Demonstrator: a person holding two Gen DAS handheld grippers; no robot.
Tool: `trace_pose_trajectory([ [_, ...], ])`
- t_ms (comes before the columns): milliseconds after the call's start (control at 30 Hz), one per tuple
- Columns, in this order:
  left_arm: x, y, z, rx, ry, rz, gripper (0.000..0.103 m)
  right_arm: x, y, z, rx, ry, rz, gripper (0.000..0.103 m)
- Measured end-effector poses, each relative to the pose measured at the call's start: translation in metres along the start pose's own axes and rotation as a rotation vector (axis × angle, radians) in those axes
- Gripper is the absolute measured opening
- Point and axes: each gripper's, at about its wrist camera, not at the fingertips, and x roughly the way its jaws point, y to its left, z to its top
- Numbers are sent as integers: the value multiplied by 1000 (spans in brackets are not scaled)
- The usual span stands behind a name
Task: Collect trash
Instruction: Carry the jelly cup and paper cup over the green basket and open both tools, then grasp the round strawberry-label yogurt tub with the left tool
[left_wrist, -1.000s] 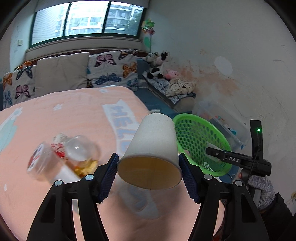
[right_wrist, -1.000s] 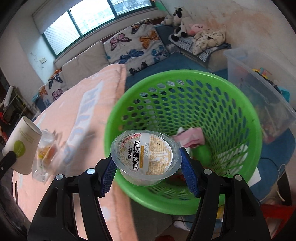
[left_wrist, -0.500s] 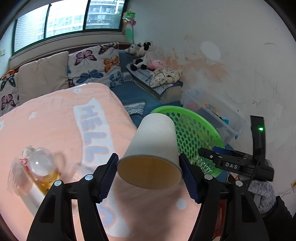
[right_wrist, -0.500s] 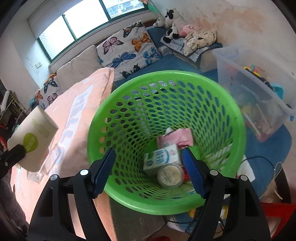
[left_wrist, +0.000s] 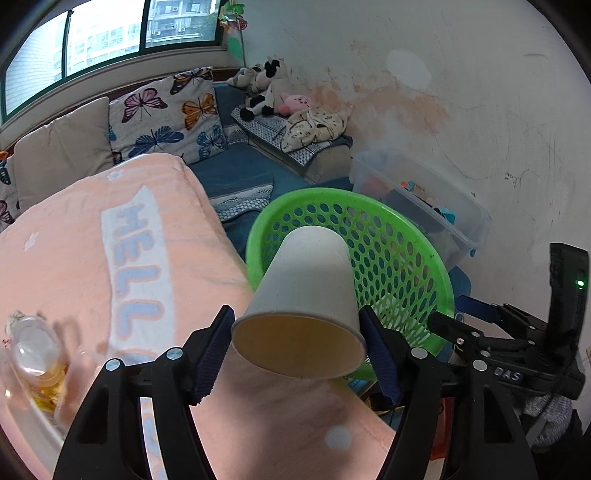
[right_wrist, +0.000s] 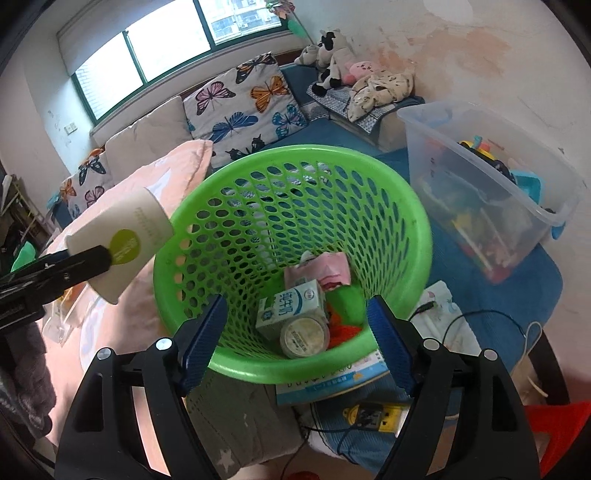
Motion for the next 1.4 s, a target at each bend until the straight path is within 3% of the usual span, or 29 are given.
trace_pose_trajectory([
  [367, 20, -13, 0, 11, 50, -9, 72, -10, -12, -11, 49, -5, 22, 78],
  [667, 12, -12, -3, -3, 34, -22, 75, -16, -5, -16, 52, -10, 38, 78],
  [867, -14, 2, -13, -46, -1, -20, 75, -23, 11, -20, 26, -17, 62, 78],
  [1400, -87, 68, -58, -198, -76, 86, 75, -23, 82, -24, -73, -8, 160, 78],
])
